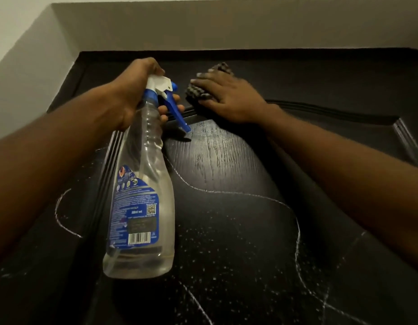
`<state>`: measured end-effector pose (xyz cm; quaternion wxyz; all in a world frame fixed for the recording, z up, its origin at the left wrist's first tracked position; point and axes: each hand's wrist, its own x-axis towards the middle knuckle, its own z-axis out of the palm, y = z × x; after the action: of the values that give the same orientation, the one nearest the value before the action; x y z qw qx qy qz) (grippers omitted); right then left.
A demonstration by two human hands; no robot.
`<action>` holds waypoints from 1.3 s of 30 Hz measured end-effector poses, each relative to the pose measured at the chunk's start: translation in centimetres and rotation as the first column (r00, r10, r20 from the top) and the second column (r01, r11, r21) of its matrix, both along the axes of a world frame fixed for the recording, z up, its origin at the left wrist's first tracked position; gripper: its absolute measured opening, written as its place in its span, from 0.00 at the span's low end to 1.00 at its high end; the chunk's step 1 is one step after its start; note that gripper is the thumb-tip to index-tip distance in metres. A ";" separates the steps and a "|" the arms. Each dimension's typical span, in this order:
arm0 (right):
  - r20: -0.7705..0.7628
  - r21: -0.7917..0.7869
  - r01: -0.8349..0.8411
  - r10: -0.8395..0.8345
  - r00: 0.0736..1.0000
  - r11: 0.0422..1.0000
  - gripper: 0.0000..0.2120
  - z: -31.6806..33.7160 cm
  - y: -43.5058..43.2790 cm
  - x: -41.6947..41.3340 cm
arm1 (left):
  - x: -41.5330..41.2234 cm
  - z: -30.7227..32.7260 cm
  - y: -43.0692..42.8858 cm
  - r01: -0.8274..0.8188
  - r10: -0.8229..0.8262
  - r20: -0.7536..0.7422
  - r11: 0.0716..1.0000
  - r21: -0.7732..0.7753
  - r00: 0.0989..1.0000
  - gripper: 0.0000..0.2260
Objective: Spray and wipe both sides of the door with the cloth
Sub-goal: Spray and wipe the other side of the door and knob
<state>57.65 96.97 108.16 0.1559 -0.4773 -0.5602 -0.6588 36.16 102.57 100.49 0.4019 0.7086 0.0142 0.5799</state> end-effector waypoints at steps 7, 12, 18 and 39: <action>-0.527 0.529 0.091 0.243 0.814 0.844 0.26 4.2 -1.7 3.4 | -1.3 -0.4 1.7 -0.055 0.056 0.031 0.998 -0.037 0.998 0.14; -0.135 0.152 -0.026 0.047 0.990 0.988 0.26 0.6 0.0 0.5 | -1.0 -0.3 0.8 -0.066 0.066 0.009 0.998 -0.010 0.998 0.14; -0.422 0.395 0.000 0.181 0.888 0.919 0.26 2.9 -4.0 5.5 | -0.3 0.1 -0.4 -0.095 0.095 -0.003 0.995 -0.004 0.995 0.14; -0.543 0.403 0.059 0.186 0.819 0.913 0.28 0.7 -0.1 0.6 | -2.9 0.8 0.8 -0.135 0.133 0.099 0.991 0.019 0.986 0.15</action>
<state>58.23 96.86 108.89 0.4332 -0.5902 -0.3560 -0.5808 33.25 103.35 101.33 0.3532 0.6819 0.0346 0.6396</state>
